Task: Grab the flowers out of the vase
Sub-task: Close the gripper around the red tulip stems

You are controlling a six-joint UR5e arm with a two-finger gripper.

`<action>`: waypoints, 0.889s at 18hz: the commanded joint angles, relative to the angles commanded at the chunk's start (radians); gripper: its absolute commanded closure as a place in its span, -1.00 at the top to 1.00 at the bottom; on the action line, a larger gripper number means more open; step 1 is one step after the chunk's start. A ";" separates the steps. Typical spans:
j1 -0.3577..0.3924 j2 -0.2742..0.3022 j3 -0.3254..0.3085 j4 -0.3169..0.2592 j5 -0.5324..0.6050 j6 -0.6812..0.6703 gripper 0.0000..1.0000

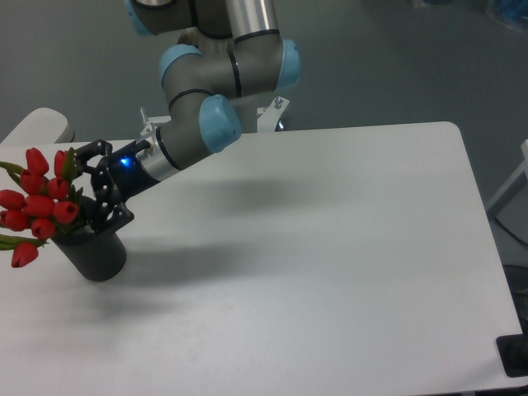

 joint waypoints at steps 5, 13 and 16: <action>-0.002 -0.014 0.018 0.017 0.000 -0.002 0.31; 0.000 -0.014 0.031 0.018 0.005 0.003 -0.17; 0.001 -0.012 0.048 0.017 0.003 -0.009 -0.20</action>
